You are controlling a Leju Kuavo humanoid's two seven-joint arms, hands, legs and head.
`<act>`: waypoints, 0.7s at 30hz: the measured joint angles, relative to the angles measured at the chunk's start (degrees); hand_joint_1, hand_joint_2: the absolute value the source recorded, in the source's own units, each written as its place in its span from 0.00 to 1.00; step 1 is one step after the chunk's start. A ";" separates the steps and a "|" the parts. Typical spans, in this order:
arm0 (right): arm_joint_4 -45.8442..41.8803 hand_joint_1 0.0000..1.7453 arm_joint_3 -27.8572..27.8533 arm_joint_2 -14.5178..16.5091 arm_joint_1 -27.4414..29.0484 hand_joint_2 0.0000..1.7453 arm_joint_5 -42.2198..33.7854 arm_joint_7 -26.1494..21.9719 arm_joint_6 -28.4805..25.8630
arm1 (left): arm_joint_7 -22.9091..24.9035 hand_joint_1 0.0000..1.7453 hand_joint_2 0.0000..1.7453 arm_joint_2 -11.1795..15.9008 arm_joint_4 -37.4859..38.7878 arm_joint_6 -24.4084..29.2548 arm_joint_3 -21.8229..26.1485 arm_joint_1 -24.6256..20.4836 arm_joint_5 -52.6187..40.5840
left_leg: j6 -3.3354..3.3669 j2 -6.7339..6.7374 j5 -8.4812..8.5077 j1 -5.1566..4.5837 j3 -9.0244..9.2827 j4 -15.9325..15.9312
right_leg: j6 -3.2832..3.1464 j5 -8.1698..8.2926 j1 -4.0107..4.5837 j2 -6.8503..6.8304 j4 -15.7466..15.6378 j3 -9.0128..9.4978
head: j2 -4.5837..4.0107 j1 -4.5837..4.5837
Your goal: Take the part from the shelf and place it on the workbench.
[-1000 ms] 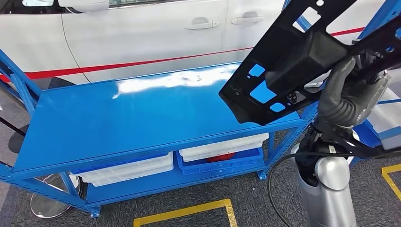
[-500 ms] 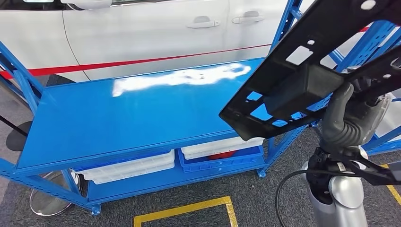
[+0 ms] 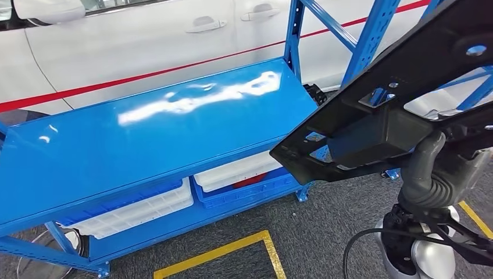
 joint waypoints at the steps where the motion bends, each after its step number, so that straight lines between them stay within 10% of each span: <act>1: -0.02 1.00 0.00 0.01 0.21 1.00 0.01 -0.09 0.06 | 0.00 0.00 0.00 0.02 0.00 -0.01 0.00 -0.02 0.08 | 0.35 -0.15 0.98 -0.04 1.46 -1.51 | 0.06 0.54 0.13 0.70 0.01 -0.60 | 0.00 0.00; 5: -0.30 1.00 0.01 0.01 0.68 1.00 0.13 -0.54 0.16 | -0.01 0.00 0.00 0.35 0.00 -0.08 0.02 -0.17 0.26 | 2.05 -3.99 5.32 -0.64 10.36 -15.81 | 0.84 2.81 0.15 3.24 -0.19 -2.18 | 0.00 -0.01; 9: -0.47 1.00 -0.09 0.00 1.14 1.00 0.17 -0.73 0.16 | -0.01 0.00 0.00 0.42 0.01 -0.14 0.02 -0.41 0.27 | 2.60 -3.01 7.22 -0.83 10.24 -17.76 | 2.38 4.26 -0.17 4.32 -0.92 -2.66 | 0.00 0.01; 13: -0.63 1.00 -0.19 0.00 1.34 1.00 0.19 -0.73 0.15 | 0.00 0.00 0.00 0.46 0.02 -0.14 0.04 -0.44 0.29 | 3.57 0.48 10.07 -0.77 7.87 -18.52 | 3.14 -5.30 -0.34 -0.83 9.03 -5.93 | 0.00 0.08; 15: -0.63 1.00 -0.19 0.01 1.44 1.00 0.18 -0.72 0.15 | 0.00 0.00 0.00 0.49 0.02 -0.14 0.04 -0.40 0.29 | 3.38 2.34 11.10 -0.86 6.26 -18.28 | 3.84 -6.96 -0.76 -1.38 14.78 -6.45 | 0.00 0.09; 18: -0.63 1.00 -0.20 0.01 1.47 1.00 0.17 -0.72 0.16 | 0.00 0.00 0.00 0.49 0.02 -0.15 0.04 -0.50 0.29 | 2.82 4.79 12.20 -0.88 4.07 -17.53 | 4.48 -3.83 -1.25 -3.17 9.58 0.14 | 0.00 0.09; 21: -0.70 1.00 -0.18 0.01 1.40 1.00 0.17 -0.72 0.17 | -0.02 0.00 0.00 0.54 0.02 -0.15 0.04 -0.62 0.29 | 1.91 6.47 12.87 -0.99 3.27 -16.79 | 3.32 -4.77 -0.47 -6.60 -0.56 7.32 | 0.00 -0.01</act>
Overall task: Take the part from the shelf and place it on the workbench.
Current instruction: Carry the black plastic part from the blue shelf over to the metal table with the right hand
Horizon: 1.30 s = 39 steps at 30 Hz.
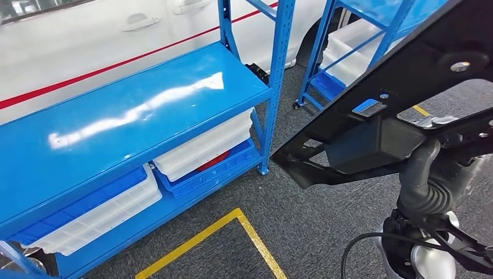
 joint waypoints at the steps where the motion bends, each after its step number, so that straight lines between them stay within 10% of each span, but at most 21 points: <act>1: -0.03 1.00 -0.02 0.00 -0.02 1.00 0.00 0.00 0.00 | 0.00 0.00 0.00 0.01 0.00 0.00 0.00 -0.04 0.00 | -0.37 0.55 0.29 0.06 -0.02 -0.03 | -0.71 -0.18 0.39 0.13 -0.83 0.15 | 0.00 -0.03; 4: -0.10 1.00 -0.08 0.00 -0.05 1.00 -0.01 -0.02 -0.02 | 0.02 0.00 0.00 0.01 0.00 0.00 0.00 -0.12 0.00 | -1.58 -0.50 -0.65 0.40 -0.56 0.86 | -2.54 1.44 0.35 2.06 -1.38 -1.14 | 0.00 -0.05; 8: -0.10 1.00 -0.05 0.04 -0.08 1.00 -0.02 -0.01 -0.01 | 0.02 0.00 0.00 -0.01 0.00 0.00 0.00 0.34 0.00 | -1.78 -6.33 -10.60 0.59 -4.22 13.71 | -3.79 4.29 0.57 4.97 -1.53 -4.50 | 0.00 -0.05; 10: -0.09 1.00 -0.04 0.09 -0.02 1.00 -0.02 -0.01 -0.01 | 0.02 0.00 0.00 -0.01 0.00 0.00 0.00 0.41 0.00 | -1.43 -6.64 -10.99 0.57 -3.55 16.27 | -3.76 5.65 0.86 6.71 -1.46 -6.24 | 0.00 -0.05; 14: -0.10 1.00 -0.03 0.11 0.00 1.00 -0.02 0.00 -0.01 | 0.02 0.00 0.00 0.05 0.00 0.00 0.00 0.26 0.00 | -0.43 -10.37 -6.67 0.64 6.34 2.35 | -3.03 8.17 1.05 9.86 -1.23 -8.87 | 0.00 -0.04; 16: -0.10 1.00 -0.01 0.11 -0.01 1.00 -0.02 -0.02 -0.01 | 0.01 0.00 0.00 0.08 0.00 0.00 0.00 0.26 -0.01 | -0.36 -11.93 -6.76 0.55 8.24 -1.38 | -2.28 9.32 1.01 11.15 -1.35 -9.44 | 0.00 0.00; 19: -0.21 1.00 -0.22 0.06 0.96 1.00 0.67 -0.36 -0.66 | -0.67 0.00 0.00 -0.02 0.02 0.65 -0.01 0.18 -0.16 | 0.44 -9.74 -5.73 0.60 7.66 -1.89 | -1.20 9.59 0.98 11.48 -1.32 -9.99 | 0.00 0.03; 23: -0.95 1.00 -5.46 -0.12 11.46 1.00 5.27 -2.79 -4.65 | -7.25 0.00 0.00 0.37 0.02 6.60 -0.16 1.12 -1.50 | 1.44 -6.90 -4.33 0.63 6.28 -2.18 | -0.26 0.63 0.79 6.00 10.60 -13.89 | 0.00 0.03; 25: -0.78 1.00 -8.92 -0.10 16.00 1.00 5.87 -3.55 -4.15 | -10.40 0.00 0.00 0.78 0.02 7.03 -0.09 1.83 -0.78 | 1.31 -4.98 -3.98 0.41 5.52 -2.00 | 0.11 -0.74 0.49 5.34 15.03 -14.51 | 0.00 0.03; 29: 0.10 1.00 -12.35 -0.02 19.77 1.00 8.60 -3.66 -0.25 | -17.64 0.00 0.00 2.13 -0.86 0.36 -0.20 1.68 3.30 | 0.76 -1.20 -3.78 0.07 5.00 -1.77 | -0.81 2.38 1.01 1.75 2.09 -4.47 | 0.00 0.02; 32: 0.70 1.00 -14.75 0.56 23.37 1.00 9.61 -3.89 1.13 | -18.23 0.00 0.00 3.20 -1.73 -0.71 -2.22 0.94 4.02 | -0.14 0.48 -3.83 0.02 5.47 -1.81 | -2.54 2.52 2.07 0.70 -1.29 -2.52 | 0.00 0.03; 35: 0.64 1.00 -16.97 1.96 26.27 1.00 9.23 -4.16 3.26 | -15.97 0.00 0.00 3.45 -1.58 4.79 -4.21 0.68 2.97 | -1.14 -1.60 -5.63 0.18 5.04 -0.01 | -3.77 3.02 1.43 2.59 -2.54 -2.34 | 0.00 0.03; 39: 0.70 1.00 -18.14 3.86 27.08 1.00 9.91 -4.22 4.31 | -15.32 0.00 0.00 3.27 -0.97 4.39 -5.21 1.08 3.68 | -1.56 -6.47 -12.57 0.49 -0.74 13.65 | -4.50 3.72 1.33 5.68 -2.67 -2.98 | 0.00 0.03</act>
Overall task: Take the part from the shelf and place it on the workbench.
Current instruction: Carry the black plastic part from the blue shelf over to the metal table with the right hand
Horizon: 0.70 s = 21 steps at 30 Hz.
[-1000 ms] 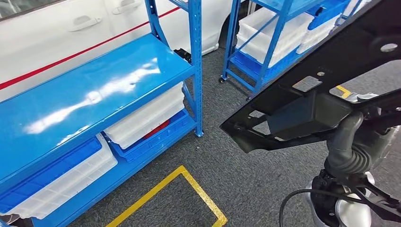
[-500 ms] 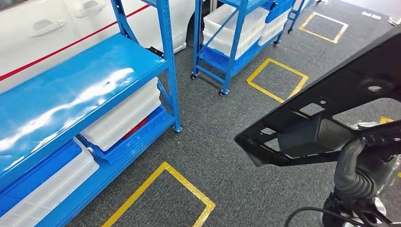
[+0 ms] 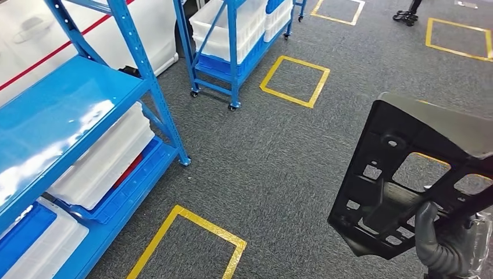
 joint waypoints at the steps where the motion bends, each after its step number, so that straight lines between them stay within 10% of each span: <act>1: 0.01 1.00 -0.25 0.40 0.18 1.00 0.19 0.01 0.08 | -0.05 0.00 0.00 -0.14 0.11 -0.63 -0.11 0.13 0.28 | -0.06 -0.08 0.17 0.03 -0.57 1.32 | 0.03 0.08 0.01 0.87 0.14 -0.16 | 0.00 0.01; 5: 0.02 1.00 -1.01 1.57 0.48 1.00 0.32 0.00 0.47 | -0.15 0.00 0.00 -0.65 0.42 -1.66 -0.22 0.33 0.67 | 0.05 -2.16 7.06 0.41 5.07 -10.05 | 0.48 0.22 0.00 4.26 1.12 -0.77 | 0.00 0.01; 8: -0.09 1.00 -1.71 2.11 0.68 1.00 0.35 0.00 0.80 | -0.12 0.00 0.00 -0.73 0.48 -3.05 -0.23 0.34 1.31 | 0.39 -4.65 7.77 0.48 6.82 -14.31 | 1.59 0.74 -0.12 6.34 1.71 -1.81 | 0.00 0.00; 10: -0.53 1.00 -2.57 2.47 1.00 1.00 0.26 -0.01 0.99 | -0.09 0.00 0.00 -0.87 0.49 -4.23 -0.21 0.40 1.80 | 1.03 -3.35 8.07 0.47 6.59 -14.81 | 2.35 1.04 -0.29 6.98 2.04 -2.43 | 0.00 0.00; 16: -2.72 1.00 -6.42 3.49 1.33 1.00 -1.77 -0.04 2.01 | -0.26 0.00 0.00 -1.14 0.49 -5.67 0.03 0.88 2.32 | 2.28 1.61 8.96 0.29 5.77 -15.36 | 3.74 -7.28 -0.78 -0.08 17.46 -9.37 | 0.00 0.01; 18: -3.35 1.00 -7.72 3.79 1.30 1.00 -2.60 -0.04 2.05 | -0.28 0.00 0.00 -1.25 0.49 -5.89 0.09 0.88 2.32 | 2.10 3.29 8.91 0.31 5.60 -15.32 | 4.06 -5.79 -1.22 -0.82 15.61 -7.60 | 0.00 0.01; 21: -4.29 1.00 -9.37 4.10 1.03 1.00 -3.07 -0.04 2.68 | -0.47 0.00 0.00 -1.35 0.48 -6.42 0.10 0.65 2.29 | 1.28 5.36 8.53 0.16 5.90 -15.16 | 3.90 -2.30 -1.20 -4.22 4.32 -0.61 | 0.00 0.01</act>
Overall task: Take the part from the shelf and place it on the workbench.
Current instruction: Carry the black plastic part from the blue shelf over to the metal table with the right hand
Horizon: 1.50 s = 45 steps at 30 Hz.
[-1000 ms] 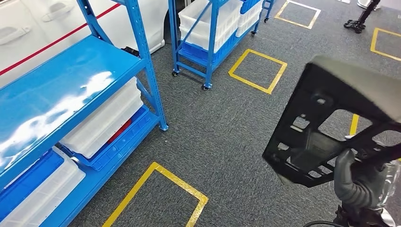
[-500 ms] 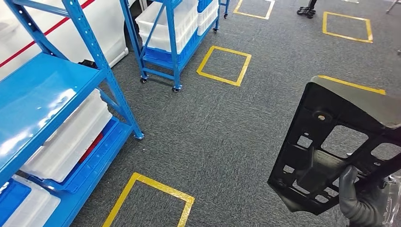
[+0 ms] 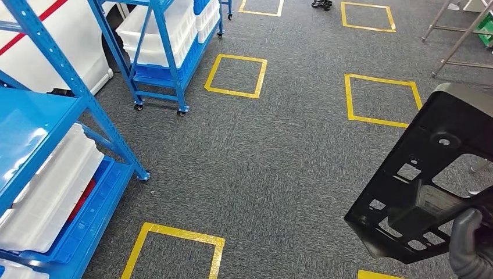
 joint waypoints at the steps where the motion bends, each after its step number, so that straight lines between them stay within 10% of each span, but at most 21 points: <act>1: -0.33 1.00 -0.53 0.26 -0.14 1.00 -0.02 0.01 0.43 | -0.13 0.00 0.00 0.01 -0.01 -0.20 0.01 -0.05 -0.03 | -0.39 0.56 -0.13 -0.07 0.16 0.04 | -0.33 0.20 0.21 -0.67 -1.89 1.05 | 0.00 0.00; 4: -1.69 1.00 -2.97 2.06 -0.37 1.00 0.01 0.02 2.97 | -0.43 0.00 0.00 -0.04 -0.01 -1.19 0.03 -0.26 -0.50 | -1.56 1.97 -0.49 0.02 0.88 0.05 | -1.58 0.21 0.53 0.84 -2.47 0.92 | 0.00 0.00; 8: -3.46 1.00 -7.19 5.16 -1.25 1.00 -0.01 -0.05 6.25 | -0.71 0.00 0.00 -0.16 -0.01 -2.32 0.01 -0.19 -1.03 | -2.19 -3.92 -5.91 0.40 -2.93 9.36 | -3.11 0.71 0.56 3.32 -2.85 0.83 | 0.00 -0.02; 11: -3.60 1.00 -8.82 6.50 -1.80 1.00 0.02 -0.03 7.26 | -0.76 0.00 0.00 -0.28 -0.01 -2.60 0.01 0.23 -1.10 | -1.77 -5.42 -8.14 0.32 -7.41 17.78 | -3.49 0.77 1.20 5.89 -2.76 0.76 | 0.00 -0.02; 15: -3.70 1.00 -10.08 7.44 -2.17 1.00 0.03 -0.02 7.38 | -0.80 0.00 0.00 -0.30 -0.01 -2.83 0.02 0.24 -1.09 | -0.44 -9.14 -0.42 0.00 -2.65 4.93 | -3.44 0.72 1.50 9.19 -2.43 0.99 | 0.00 -0.02; 17: -3.77 1.00 -10.42 7.71 -2.39 1.00 0.20 0.00 7.40 | -0.84 0.00 0.00 -0.31 -0.01 -2.85 0.01 0.24 -1.13 | -0.25 -11.20 0.60 -0.18 -1.30 1.17 | -2.95 0.83 1.15 10.64 -2.27 0.53 | 0.00 -0.02; 19: -3.87 1.00 -10.85 7.96 -2.55 1.00 0.80 0.02 7.42 | -0.86 0.00 0.00 -0.39 -0.01 -2.83 -0.01 0.20 -1.31 | -0.07 -10.21 0.81 -0.32 -1.14 0.55 | -2.09 1.16 0.84 12.18 -2.47 0.10 | 0.00 -0.02; 22: -4.09 1.00 -11.65 8.26 -3.08 1.00 1.76 0.01 7.27 | -0.83 0.00 0.00 -0.73 -0.04 -2.69 -0.12 0.01 -1.76 | 0.66 -7.77 1.79 -0.01 -0.47 -1.10 | -1.33 -0.83 1.12 8.92 0.56 -1.64 | 0.00 0.02; 26: -4.06 1.00 -12.23 8.37 -4.10 1.00 1.89 0.02 6.76 | -0.63 0.00 0.00 -0.96 -0.05 -3.08 -0.16 0.30 -2.27 | 0.76 -4.09 1.77 -0.15 -0.45 -1.40 | -0.30 -6.31 0.35 3.95 12.76 -7.71 | 0.00 0.04; 29: -4.06 1.00 -12.79 8.31 -4.14 1.00 1.38 0.02 6.48 | -0.61 0.00 0.00 -1.10 -0.05 -3.49 -0.26 0.23 -2.44 | 0.10 -1.73 1.22 0.09 -0.12 -1.13 | 0.49 -1.78 -0.42 2.22 5.58 -3.71 | 0.00 0.04; 32: -3.93 1.00 -13.11 8.17 -4.31 1.00 2.15 0.07 6.55 | -0.90 0.00 0.00 -1.18 -0.13 -3.80 -0.32 -0.04 -2.63 | -1.11 -0.06 0.26 -0.06 0.25 -0.65 | -0.14 0.55 -0.11 -0.14 -2.41 0.67 | 0.00 0.04; 35: -3.03 1.00 -12.52 7.11 -4.49 1.00 4.46 1.44 6.44 | -1.62 0.00 0.00 -1.30 -0.16 -3.44 -0.70 -0.61 -3.97 | -2.14 0.76 -0.44 0.12 0.84 -0.31 | -1.49 0.37 0.18 1.52 -2.49 0.54 | 0.00 0.04; 37: -1.57 1.00 -11.22 5.47 -4.87 1.00 4.77 3.90 5.57 | -2.30 0.00 0.00 -1.36 -0.17 -2.48 -1.55 -1.23 -5.69 | -2.55 -1.82 -2.56 0.43 -0.31 2.83 | -2.32 0.55 0.11 2.67 -2.62 0.52 | 0.00 0.04; 41: 2.93 1.00 -7.89 2.39 -5.95 1.00 2.69 6.79 2.57 | -3.05 0.00 0.00 -1.61 -1.48 -0.50 -4.36 -1.97 -4.30 | -2.20 -5.40 -8.14 0.44 -7.61 16.90 | -3.11 0.67 0.64 5.21 -2.56 0.43 | 0.00 0.03; 45: 8.03 1.00 -3.80 0.21 -8.41 1.00 1.34 3.07 -0.49 | -3.21 0.00 0.00 -1.92 -3.63 -1.94 -8.11 -3.60 3.29 | -0.88 -7.79 -0.67 0.21 -5.08 8.05 | -3.11 0.67 1.04 8.48 -2.22 0.49 | 0.00 0.04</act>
